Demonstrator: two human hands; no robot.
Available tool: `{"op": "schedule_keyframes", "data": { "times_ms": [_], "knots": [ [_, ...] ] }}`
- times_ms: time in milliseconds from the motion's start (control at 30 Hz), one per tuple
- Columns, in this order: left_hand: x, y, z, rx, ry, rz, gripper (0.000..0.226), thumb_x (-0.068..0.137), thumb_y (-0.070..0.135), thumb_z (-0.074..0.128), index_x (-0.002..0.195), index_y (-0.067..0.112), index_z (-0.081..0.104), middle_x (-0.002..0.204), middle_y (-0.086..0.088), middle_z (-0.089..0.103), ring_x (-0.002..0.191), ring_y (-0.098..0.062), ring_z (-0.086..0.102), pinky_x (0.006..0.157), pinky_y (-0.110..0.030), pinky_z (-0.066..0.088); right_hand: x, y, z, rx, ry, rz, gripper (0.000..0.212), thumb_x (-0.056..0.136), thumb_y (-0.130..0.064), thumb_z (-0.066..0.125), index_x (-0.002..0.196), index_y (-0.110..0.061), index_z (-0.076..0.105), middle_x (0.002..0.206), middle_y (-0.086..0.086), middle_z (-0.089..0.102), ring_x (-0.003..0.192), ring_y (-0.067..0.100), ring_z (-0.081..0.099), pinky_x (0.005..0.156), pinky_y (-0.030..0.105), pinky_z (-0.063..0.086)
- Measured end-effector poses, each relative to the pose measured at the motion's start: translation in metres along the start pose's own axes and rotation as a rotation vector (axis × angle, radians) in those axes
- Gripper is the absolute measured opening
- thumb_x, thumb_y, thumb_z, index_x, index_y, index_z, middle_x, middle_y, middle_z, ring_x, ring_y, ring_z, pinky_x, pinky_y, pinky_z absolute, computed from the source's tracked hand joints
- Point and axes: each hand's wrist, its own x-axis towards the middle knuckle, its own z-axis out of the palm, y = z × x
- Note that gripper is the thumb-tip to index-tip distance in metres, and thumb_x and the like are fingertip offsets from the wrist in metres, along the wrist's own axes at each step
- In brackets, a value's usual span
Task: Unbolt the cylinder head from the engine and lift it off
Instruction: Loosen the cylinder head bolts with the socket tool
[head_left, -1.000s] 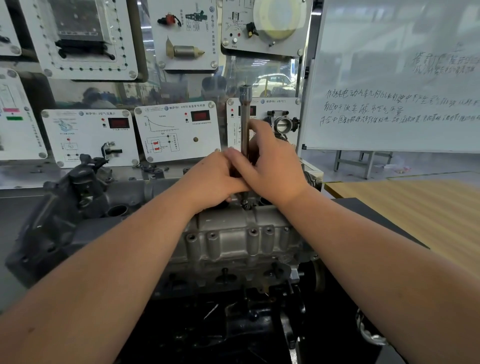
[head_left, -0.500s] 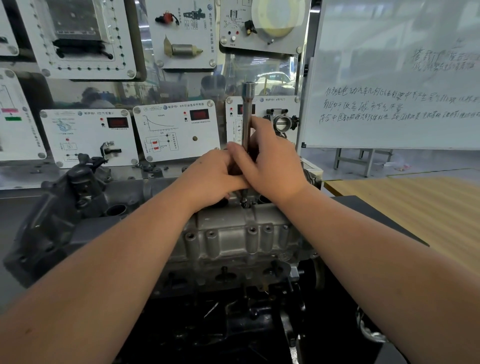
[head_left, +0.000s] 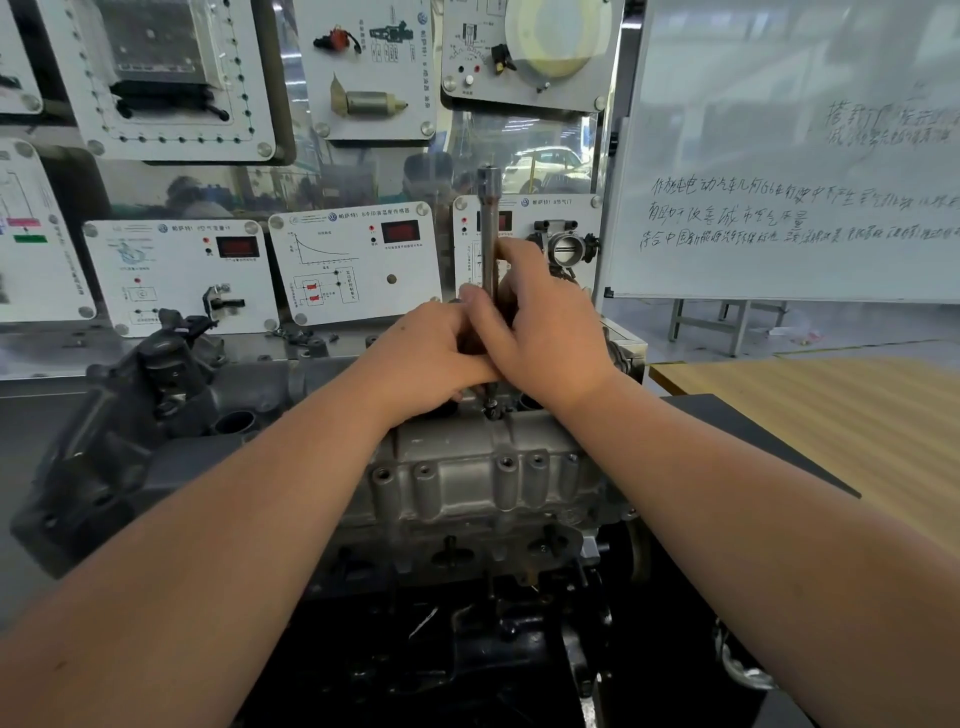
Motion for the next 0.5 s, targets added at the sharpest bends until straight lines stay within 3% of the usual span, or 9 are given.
{"op": "schedule_keyframes", "data": {
  "times_ms": [133, 200, 267, 367, 500],
  "knots": [
    [0.0002, -0.0036, 0.0007, -0.058, -0.018, 0.011, 0.038, 0.084, 0.021, 0.073, 0.077, 0.058, 0.07, 0.076, 0.017, 0.075, 0.067, -0.01, 0.072, 0.059, -0.013, 0.051, 0.001, 0.0034, 0.002, 0.012, -0.013, 0.022, 0.023, 0.103, -0.022, 0.05, 0.109, 0.0, 0.051, 0.074, 0.011, 0.06, 0.066, 0.037, 0.059, 0.061, 0.052, 0.049],
    [0.0, -0.004, 0.0009, -0.037, -0.019, 0.017, 0.039, 0.085, 0.019, 0.073, 0.077, 0.057, 0.07, 0.075, 0.015, 0.075, 0.068, -0.016, 0.072, 0.056, -0.011, 0.049, -0.0001, 0.004, 0.0014, 0.017, -0.013, 0.015, 0.018, 0.103, -0.021, 0.05, 0.102, -0.003, 0.049, 0.067, 0.005, 0.052, 0.062, 0.035, 0.055, 0.058, 0.049, 0.046],
    [-0.0002, -0.003, -0.0003, -0.016, -0.017, 0.014, 0.034, 0.083, 0.025, 0.075, 0.076, 0.058, 0.068, 0.071, 0.017, 0.073, 0.061, -0.01, 0.07, 0.053, -0.01, 0.047, -0.0006, 0.0026, -0.0004, 0.009, -0.01, 0.009, 0.025, 0.102, -0.027, 0.053, 0.108, -0.003, 0.051, 0.065, -0.001, 0.05, 0.062, 0.031, 0.055, 0.057, 0.042, 0.044],
    [0.0016, -0.0029, -0.0006, 0.014, -0.022, 0.012, 0.03, 0.082, 0.03, 0.076, 0.075, 0.057, 0.066, 0.069, 0.018, 0.072, 0.058, -0.007, 0.069, 0.05, -0.013, 0.048, 0.0004, -0.0002, -0.0016, -0.035, -0.008, 0.018, 0.043, 0.1, -0.04, 0.058, 0.121, -0.003, 0.053, 0.07, 0.004, 0.059, 0.065, 0.03, 0.06, 0.059, 0.038, 0.046],
    [0.0018, -0.0038, 0.0018, -0.002, -0.019, -0.016, 0.014, 0.073, 0.038, 0.073, 0.081, 0.049, 0.069, 0.071, 0.016, 0.073, 0.061, -0.002, 0.068, 0.06, -0.022, 0.049, 0.0004, 0.0027, 0.0021, -0.033, -0.015, 0.03, 0.024, 0.104, -0.03, 0.052, 0.101, -0.007, 0.049, 0.064, -0.001, 0.05, 0.063, 0.034, 0.058, 0.057, 0.041, 0.044]
  ]
}}
